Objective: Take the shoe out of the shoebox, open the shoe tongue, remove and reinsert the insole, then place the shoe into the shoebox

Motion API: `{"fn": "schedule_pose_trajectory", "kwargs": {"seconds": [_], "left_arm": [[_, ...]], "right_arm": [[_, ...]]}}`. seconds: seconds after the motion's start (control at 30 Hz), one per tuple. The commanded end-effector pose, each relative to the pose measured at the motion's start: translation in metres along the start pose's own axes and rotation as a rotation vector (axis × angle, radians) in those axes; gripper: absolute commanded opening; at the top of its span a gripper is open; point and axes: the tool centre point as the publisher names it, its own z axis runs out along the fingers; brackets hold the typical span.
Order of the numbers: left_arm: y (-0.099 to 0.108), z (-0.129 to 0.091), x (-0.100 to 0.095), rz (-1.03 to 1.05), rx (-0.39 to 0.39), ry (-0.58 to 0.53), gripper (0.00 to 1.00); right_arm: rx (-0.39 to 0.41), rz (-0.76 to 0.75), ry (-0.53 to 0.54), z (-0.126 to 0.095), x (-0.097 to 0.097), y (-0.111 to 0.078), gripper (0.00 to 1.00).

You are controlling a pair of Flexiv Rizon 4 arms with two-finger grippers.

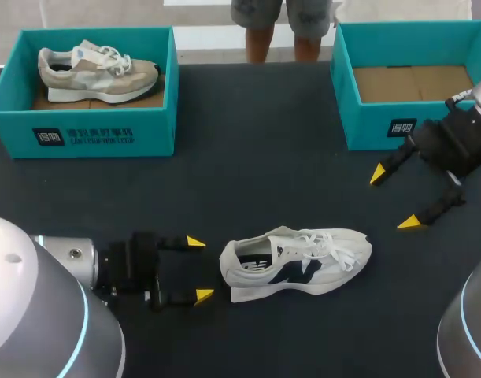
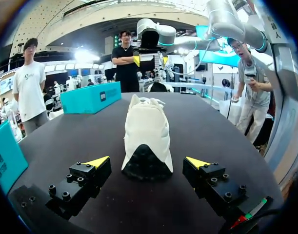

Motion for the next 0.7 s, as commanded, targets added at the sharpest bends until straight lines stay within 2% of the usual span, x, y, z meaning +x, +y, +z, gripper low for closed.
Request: {"fn": "schedule_pose_trajectory", "kwargs": {"seconds": [0.03,0.3,0.7], "left_arm": [[0.000,0.015,0.000,-0.001,0.007,-0.021,1.00],[-0.007,0.027,-0.002,0.000,0.032,-0.012,1.00],[-0.018,0.057,0.002,0.007,0.064,0.016,1.00]], "right_arm": [[0.002,0.001,0.000,0.001,0.000,0.000,1.00],[0.002,0.001,0.000,0.001,0.000,0.000,1.00],[0.002,0.001,0.000,0.001,0.000,0.000,1.00]]}}
